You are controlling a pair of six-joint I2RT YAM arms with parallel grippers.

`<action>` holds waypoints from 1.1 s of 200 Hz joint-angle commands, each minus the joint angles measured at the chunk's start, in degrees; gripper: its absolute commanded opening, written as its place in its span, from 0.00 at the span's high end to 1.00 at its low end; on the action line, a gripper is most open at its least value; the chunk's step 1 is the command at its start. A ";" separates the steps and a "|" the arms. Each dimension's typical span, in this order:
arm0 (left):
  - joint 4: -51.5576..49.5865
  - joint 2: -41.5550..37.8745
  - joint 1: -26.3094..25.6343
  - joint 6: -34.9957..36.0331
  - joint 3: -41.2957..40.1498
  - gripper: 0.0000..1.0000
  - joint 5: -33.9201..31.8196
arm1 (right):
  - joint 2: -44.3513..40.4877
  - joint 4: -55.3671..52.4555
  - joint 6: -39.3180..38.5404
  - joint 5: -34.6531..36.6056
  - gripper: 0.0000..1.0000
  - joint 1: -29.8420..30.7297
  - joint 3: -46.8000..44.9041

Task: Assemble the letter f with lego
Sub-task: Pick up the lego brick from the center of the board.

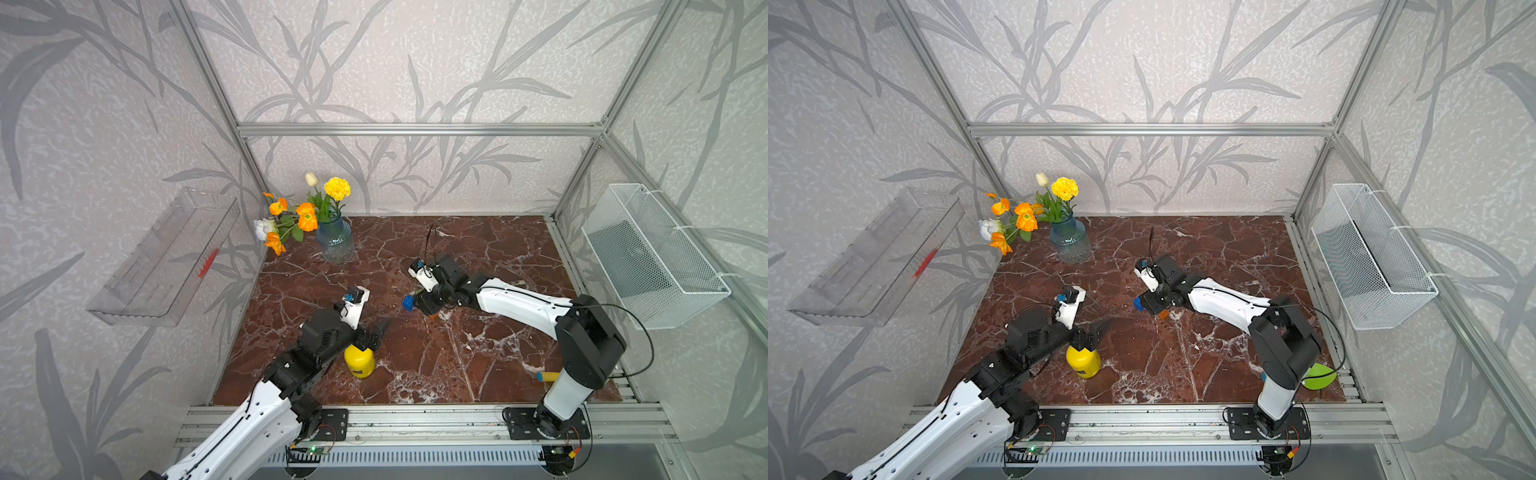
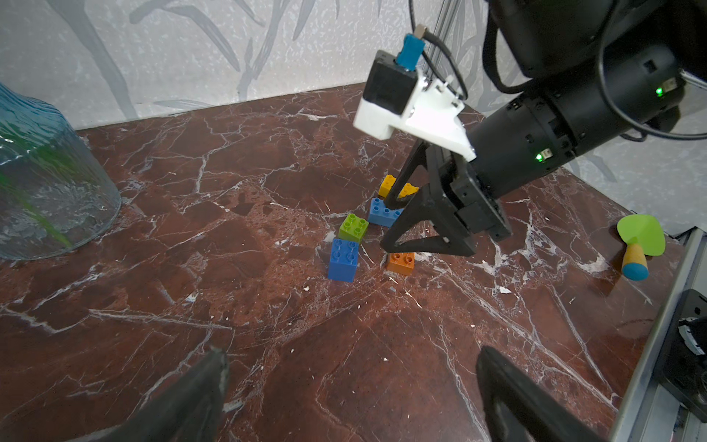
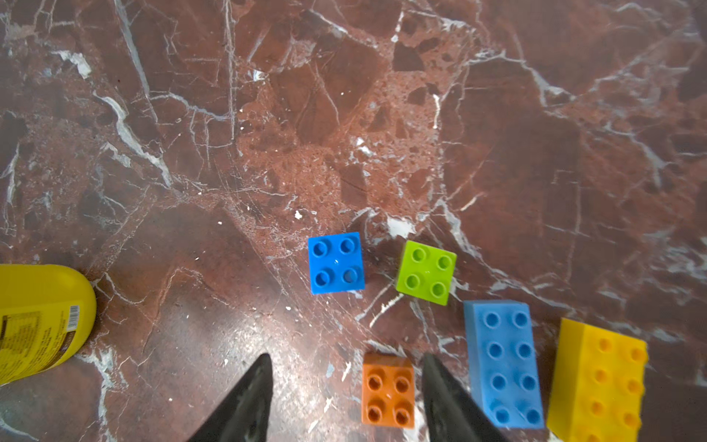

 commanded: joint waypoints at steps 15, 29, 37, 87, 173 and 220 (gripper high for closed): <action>0.29 -2.24 -0.66 0.64 -1.18 0.00 -1.64 | 4.09 0.36 -1.42 -0.61 0.40 1.35 3.45; 0.43 -2.10 -0.71 0.59 -1.45 0.00 -1.49 | 5.63 0.12 -1.51 -0.44 0.40 1.53 4.51; 0.59 -1.88 -0.78 0.59 -1.59 0.00 -0.96 | 6.41 0.15 -1.76 -0.51 0.41 1.62 5.12; 3.43 -1.12 -1.04 1.09 -2.64 0.00 3.14 | 11.43 -1.03 -2.97 -0.68 0.42 1.79 9.99; 3.28 -1.29 -1.24 1.46 -2.87 0.00 2.12 | 15.48 -3.23 -3.32 -0.79 0.50 1.84 13.82; 3.39 -0.67 -1.31 1.71 -2.69 0.00 1.94 | 15.44 -3.83 -3.45 -1.07 0.55 1.79 13.36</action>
